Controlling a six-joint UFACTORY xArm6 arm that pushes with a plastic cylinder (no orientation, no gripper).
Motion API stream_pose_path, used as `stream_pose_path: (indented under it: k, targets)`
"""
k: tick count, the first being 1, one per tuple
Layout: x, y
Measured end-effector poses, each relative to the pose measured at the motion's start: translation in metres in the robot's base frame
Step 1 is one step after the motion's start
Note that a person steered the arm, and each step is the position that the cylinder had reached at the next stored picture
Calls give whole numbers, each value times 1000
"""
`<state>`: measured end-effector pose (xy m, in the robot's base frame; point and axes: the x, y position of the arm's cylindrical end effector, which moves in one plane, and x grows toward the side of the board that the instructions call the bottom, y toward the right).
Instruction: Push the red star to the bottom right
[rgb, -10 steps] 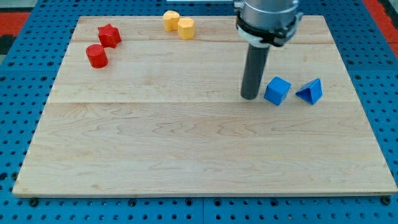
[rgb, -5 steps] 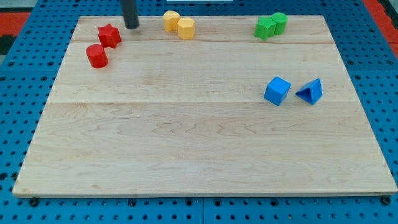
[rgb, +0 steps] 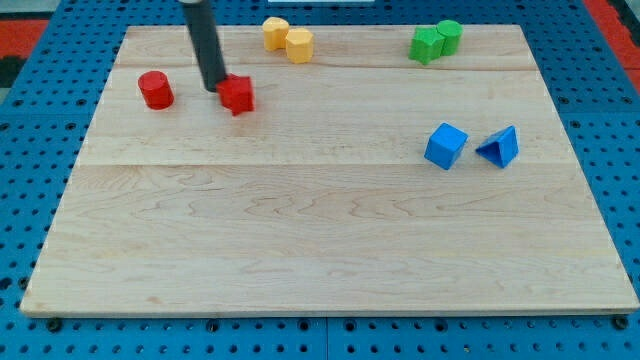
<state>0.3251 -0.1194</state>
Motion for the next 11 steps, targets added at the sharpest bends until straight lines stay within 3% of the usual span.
stream_pose_path:
  k: [1,3,4,5,6,7,8,9,10,11]
  targets:
    - [-18,-2]
    - [128,123]
    - [180,179]
    - [191,150]
    - [238,148]
    - [263,191]
    - [271,210]
    - [246,138]
    - [234,134]
    - [233,205]
